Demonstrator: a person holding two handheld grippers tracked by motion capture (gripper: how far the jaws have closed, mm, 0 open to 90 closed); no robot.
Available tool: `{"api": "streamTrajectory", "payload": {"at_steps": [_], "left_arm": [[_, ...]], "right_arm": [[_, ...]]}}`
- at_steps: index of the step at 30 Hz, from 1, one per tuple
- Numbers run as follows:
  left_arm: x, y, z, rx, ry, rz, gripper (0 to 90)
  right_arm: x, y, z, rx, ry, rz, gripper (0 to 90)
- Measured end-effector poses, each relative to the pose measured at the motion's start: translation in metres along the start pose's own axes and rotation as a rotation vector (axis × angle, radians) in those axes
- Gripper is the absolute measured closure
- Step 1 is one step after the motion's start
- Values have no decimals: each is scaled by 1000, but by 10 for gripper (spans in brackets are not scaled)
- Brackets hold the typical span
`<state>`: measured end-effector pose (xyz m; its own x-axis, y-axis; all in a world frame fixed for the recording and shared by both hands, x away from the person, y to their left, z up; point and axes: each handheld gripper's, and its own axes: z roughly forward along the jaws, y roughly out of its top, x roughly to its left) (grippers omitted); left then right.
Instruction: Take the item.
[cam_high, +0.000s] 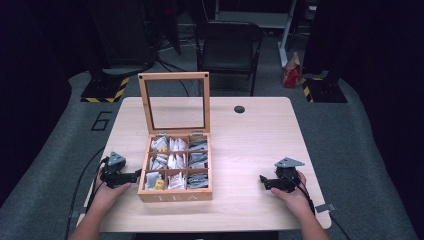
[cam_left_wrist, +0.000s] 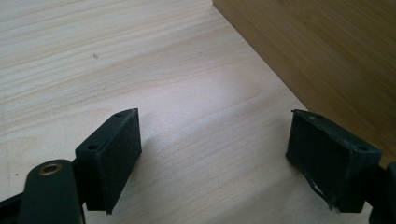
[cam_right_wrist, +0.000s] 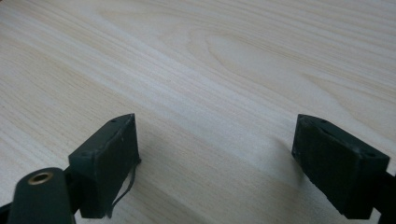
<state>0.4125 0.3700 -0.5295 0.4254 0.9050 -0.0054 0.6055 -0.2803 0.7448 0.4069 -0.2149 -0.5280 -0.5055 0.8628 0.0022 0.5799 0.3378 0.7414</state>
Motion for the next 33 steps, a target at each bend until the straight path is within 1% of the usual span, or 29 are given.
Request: {"api": "streamTrajectory", "payload": {"at_steps": [2, 11, 12, 14, 20, 23, 24, 25, 26, 29, 30, 32, 33], "left_arm": [[0, 0, 0, 1, 0, 1, 173], [0, 0, 0, -3, 2, 3, 173], [0, 0, 0, -1, 0, -1, 173], [0, 0, 0, -2, 2, 4, 173], [0, 0, 0, -5, 5, 3, 174], [0, 0, 0, -3, 3, 3, 174], [0, 0, 0, -3, 3, 2, 173], [0, 0, 0, -3, 3, 2, 174], [0, 0, 0, -5, 4, 1, 173], [0, 0, 0, -3, 3, 2, 173], [0, 0, 0, -4, 4, 3, 173], [0, 0, 1, -9, 7, 1, 174], [0, 0, 1, -9, 7, 1, 174]], "right_arm": [[0, 0, 0, -2, -11, 2, 148], [1, 0, 0, -5, -3, 8, 173], [1, 0, 0, -8, -4, -1, 182], [1, 0, -1, -11, 5, -3, 195], [1, 1, 0, -13, 8, -16, 207], [1, 1, 0, -12, 8, -15, 208], [1, 1, -1, -14, 11, -20, 229], [1, 1, -1, -14, 11, -20, 229], [2, 1, 0, -15, 11, -9, 249], [3, 1, -1, -19, 17, -18, 286], [4, 1, -1, -20, 21, -12, 303], [4, 3, -3, -6, 17, -20, 362], [4, 3, -3, -6, 17, -20, 362]]}}
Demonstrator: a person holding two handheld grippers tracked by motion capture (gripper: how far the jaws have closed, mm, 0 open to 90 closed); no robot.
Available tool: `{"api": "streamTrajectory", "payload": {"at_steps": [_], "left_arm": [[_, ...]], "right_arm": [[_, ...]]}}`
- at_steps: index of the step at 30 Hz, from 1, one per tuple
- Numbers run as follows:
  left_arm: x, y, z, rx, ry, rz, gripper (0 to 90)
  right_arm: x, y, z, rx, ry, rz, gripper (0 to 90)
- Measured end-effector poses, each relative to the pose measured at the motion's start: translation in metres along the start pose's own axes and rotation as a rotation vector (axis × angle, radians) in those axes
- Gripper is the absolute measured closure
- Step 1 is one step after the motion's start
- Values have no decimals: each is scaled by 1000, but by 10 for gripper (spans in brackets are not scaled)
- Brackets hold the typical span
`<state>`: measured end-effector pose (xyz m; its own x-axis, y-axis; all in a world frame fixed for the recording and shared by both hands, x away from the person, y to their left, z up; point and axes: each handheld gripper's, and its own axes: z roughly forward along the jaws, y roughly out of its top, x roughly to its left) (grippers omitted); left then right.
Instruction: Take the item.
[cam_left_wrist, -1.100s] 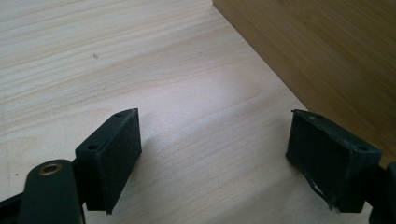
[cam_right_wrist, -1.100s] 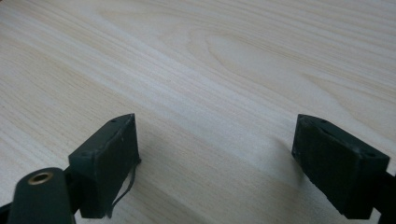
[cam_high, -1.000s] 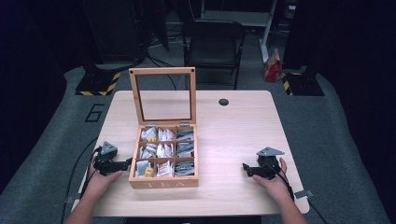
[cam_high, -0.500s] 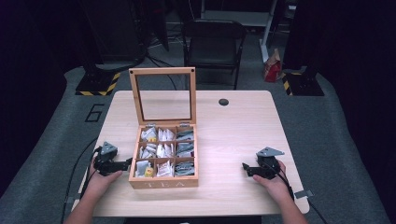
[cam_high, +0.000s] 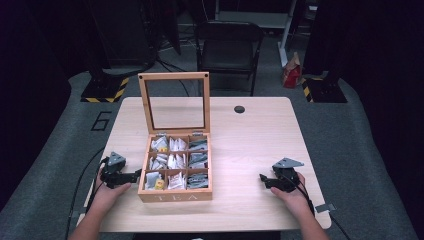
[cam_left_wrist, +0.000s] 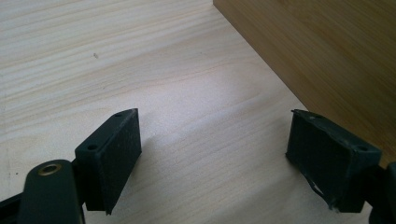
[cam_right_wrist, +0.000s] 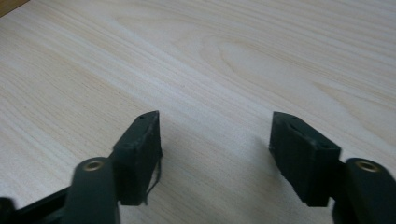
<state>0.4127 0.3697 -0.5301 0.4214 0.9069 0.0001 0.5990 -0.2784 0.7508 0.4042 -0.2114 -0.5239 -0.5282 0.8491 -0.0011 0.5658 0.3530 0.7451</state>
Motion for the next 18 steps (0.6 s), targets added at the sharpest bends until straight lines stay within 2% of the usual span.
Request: {"api": "streamTrajectory", "payload": {"at_steps": [3, 6, 9, 11, 13, 17, 18], "left_arm": [[0, 0, -1, 6, -2, -1, 175], [-1, 0, -1, 5, -1, -6, 175], [-1, 0, -1, 8, -1, -1, 175], [-1, 0, -1, 9, -1, 2, 175], [-1, 0, -2, 10, -2, 3, 175], [-1, 0, -2, 9, -1, 4, 175], [-1, 0, -2, 10, -1, 5, 174]], "right_arm": [[-1, 4, -4, -22, -4, -5, 379], [-1, 7, -8, -20, 9, -8, 391], [3, 11, -13, -20, 16, 10, 393], [4, 16, -17, -30, 18, -13, 394], [6, 17, -18, -31, 26, -1, 391], [11, 25, -25, -29, 45, -22, 387], [15, 30, -28, -27, 55, -45, 403]]}}
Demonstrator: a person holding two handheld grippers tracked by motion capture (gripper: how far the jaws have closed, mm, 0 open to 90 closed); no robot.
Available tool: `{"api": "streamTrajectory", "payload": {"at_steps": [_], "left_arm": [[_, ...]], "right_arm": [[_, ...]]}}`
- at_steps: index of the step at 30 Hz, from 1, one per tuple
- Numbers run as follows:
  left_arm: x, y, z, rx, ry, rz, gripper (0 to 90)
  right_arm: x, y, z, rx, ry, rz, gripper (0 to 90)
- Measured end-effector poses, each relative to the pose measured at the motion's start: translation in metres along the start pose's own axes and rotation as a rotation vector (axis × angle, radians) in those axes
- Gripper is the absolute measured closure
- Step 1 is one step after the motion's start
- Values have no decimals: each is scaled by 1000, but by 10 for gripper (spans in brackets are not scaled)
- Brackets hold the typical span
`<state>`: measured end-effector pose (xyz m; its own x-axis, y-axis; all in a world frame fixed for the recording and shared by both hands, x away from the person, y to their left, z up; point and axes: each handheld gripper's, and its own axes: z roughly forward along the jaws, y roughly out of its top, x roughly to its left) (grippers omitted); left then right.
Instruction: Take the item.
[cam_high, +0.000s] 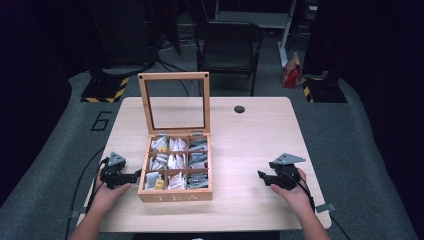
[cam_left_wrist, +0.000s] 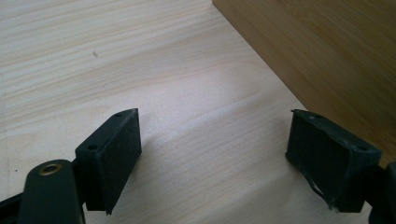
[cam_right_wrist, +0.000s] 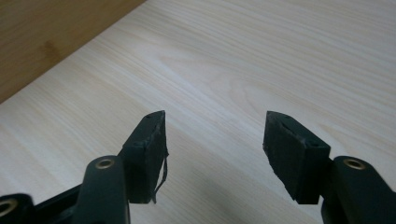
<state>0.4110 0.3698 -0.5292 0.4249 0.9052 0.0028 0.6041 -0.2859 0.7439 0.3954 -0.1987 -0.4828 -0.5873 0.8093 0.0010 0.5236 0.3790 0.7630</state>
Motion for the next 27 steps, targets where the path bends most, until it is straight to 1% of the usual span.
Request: {"api": "streamTrajectory", "payload": {"at_steps": [1, 2, 3, 4, 5, 7, 8, 9, 10, 11, 12, 14, 15, 16, 17, 18, 19, 23, 24, 25, 27], "left_arm": [[0, 0, 0, 1, 0, 0, 174], [0, 0, 0, 1, 0, 0, 174], [0, 0, 0, 1, 0, 1, 175], [0, 0, 0, 1, 0, 1, 175], [-1, 0, 1, -8, 2, -6, 174], [-1, 0, 0, -5, -2, -6, 175], [-1, 0, 0, -5, -2, -7, 174], [-1, 0, 0, -5, -2, -7, 175], [-1, 0, 0, -5, -2, -7, 174], [-1, 0, 0, -6, -2, -7, 174], [-1, 0, 0, -6, -2, -7, 174], [-1, 0, 0, -5, -2, -7, 175], [-1, 0, 0, -5, -2, -7, 175], [-1, 0, 0, -6, -2, -7, 174], [-1, 0, 0, -6, -2, -7, 175], [-1, 0, 0, -6, -2, -7, 175], [-1, 0, 0, -6, -2, -7, 174], [-1, -1, -1, 3, -7, -12, 174], [-1, -1, -1, 3, -7, -12, 174], [-1, -1, -1, 2, -7, -12, 174], [-1, -1, -1, 2, -7, -12, 174]], "right_arm": [[2, 3, -2, 1, 9, -19, 426], [2, 3, -2, 1, 9, -19, 426], [7, 10, -6, 4, 34, -49, 449], [7, 10, -6, 4, 34, -49, 449], [12, 16, -9, -4, 48, -73, 456], [17, 22, -11, -7, 65, -86, 462], [19, 25, -12, -8, 84, -103, 462], [21, 28, -12, 2, 97, -102, 463], [21, 28, -12, 2, 97, -102, 463], [25, 33, -12, -11, 120, -117, 467], [25, 33, -12, -11, 120, -117, 467], [32, 40, -12, -28, 142, -123, 472], [34, 43, -12, -32, 149, -124, 491], [36, 45, -11, -33, 170, -131, 513], [36, 45, -11, -33, 170, -131, 513], [39, 47, -10, -31, 191, -127, 524], [45, 51, -7, -25, 221, -139, 542], [56, 56, -1, -25, 256, -161, 566], [56, 56, -1, -25, 256, -161, 566], [60, 59, 1, -29, 272, -174, 569], [62, 60, 2, -34, 275, -173, 571]]}}
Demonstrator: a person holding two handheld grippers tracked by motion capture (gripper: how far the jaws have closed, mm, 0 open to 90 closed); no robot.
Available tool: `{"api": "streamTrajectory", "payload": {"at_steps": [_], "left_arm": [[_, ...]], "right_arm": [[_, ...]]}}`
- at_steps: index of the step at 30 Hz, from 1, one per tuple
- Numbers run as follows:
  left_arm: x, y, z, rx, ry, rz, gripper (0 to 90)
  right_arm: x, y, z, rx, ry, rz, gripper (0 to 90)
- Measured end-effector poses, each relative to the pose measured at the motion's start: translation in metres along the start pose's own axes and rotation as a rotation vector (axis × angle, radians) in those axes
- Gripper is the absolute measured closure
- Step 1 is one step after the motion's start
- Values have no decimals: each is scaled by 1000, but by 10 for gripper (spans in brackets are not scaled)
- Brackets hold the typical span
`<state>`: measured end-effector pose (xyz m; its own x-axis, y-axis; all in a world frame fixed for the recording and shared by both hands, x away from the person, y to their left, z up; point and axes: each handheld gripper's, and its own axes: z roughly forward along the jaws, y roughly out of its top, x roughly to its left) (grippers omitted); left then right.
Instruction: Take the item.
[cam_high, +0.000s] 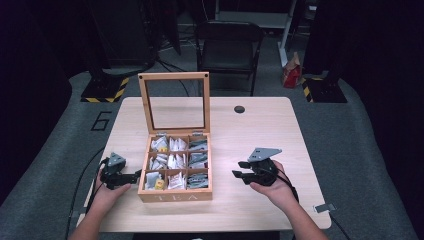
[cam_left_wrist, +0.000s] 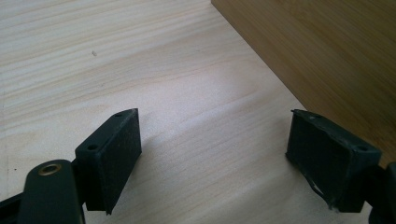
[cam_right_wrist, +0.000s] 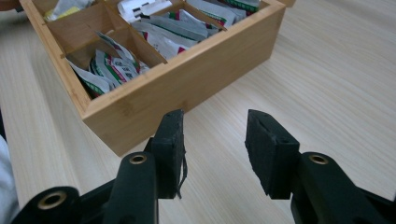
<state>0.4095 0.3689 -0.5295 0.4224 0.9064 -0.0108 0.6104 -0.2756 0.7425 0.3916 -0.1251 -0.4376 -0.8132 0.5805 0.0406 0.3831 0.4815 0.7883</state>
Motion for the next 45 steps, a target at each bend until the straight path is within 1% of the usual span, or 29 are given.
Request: {"api": "streamTrajectory", "payload": {"at_steps": [2, 4, 6, 11, 13, 19, 21, 23, 25, 28, 29, 30, 32, 37, 38, 39, 40, 42, 45], "left_arm": [[0, 0, 0, -1, -1, 0, 174], [0, 0, 0, -4, 1, 6, 174], [1, 0, 0, -3, 4, 13, 175], [1, 0, 0, -3, 4, 13, 174], [1, 0, 0, -3, 4, 13, 174], [1, 0, 0, -3, 4, 13, 174], [1, 0, 0, -3, 4, 13, 174], [1, 0, 0, -3, 3, 13, 175], [1, 0, 0, -3, 2, 14, 174], [0, 0, 0, -5, 3, 14, 174], [0, 0, 0, -6, 4, 13, 175], [0, 0, 0, -5, 3, 14, 174], [0, 0, 0, -6, 3, 13, 174], [0, 0, 0, -6, 3, 13, 174], [0, 0, 0, -6, 3, 13, 174], [0, 0, 0, -6, 3, 13, 174], [0, 0, 0, -6, 3, 13, 174], [0, 0, 0, -6, 3, 13, 174], [0, -1, 0, -5, -1, 10, 174]], "right_arm": [[4, 5, 2, -1, 12, -7, 588], [5, 7, 2, -3, 12, -12, 590], [9, 13, 3, -12, 26, -30, 590], [15, 23, 4, -24, 45, -39, 594], [16, 24, 5, -22, 49, -46, 598], [23, 32, 14, -14, 85, -64, 613], [24, 33, 15, -14, 88, -68, 616], [26, 36, 18, -17, 97, -84, 620], [28, 37, 20, -22, 114, -82, 629], [31, 39, 25, -23, 128, -89, 649], [32, 40, 27, -20, 134, -92, 653], [32, 40, 28, -15, 138, -104, 659], [34, 40, 31, -7, 148, -106, 666], [36, 42, 39, -9, 155, -103, 675], [36, 42, 40, -3, 164, -107, 679], [36, 42, 40, -3, 164, -107, 679], [36, 43, 42, -1, 160, -118, 689], [37, 43, 43, 1, 167, -116, 690], [39, 43, 46, 5, 160, -119, 700]]}}
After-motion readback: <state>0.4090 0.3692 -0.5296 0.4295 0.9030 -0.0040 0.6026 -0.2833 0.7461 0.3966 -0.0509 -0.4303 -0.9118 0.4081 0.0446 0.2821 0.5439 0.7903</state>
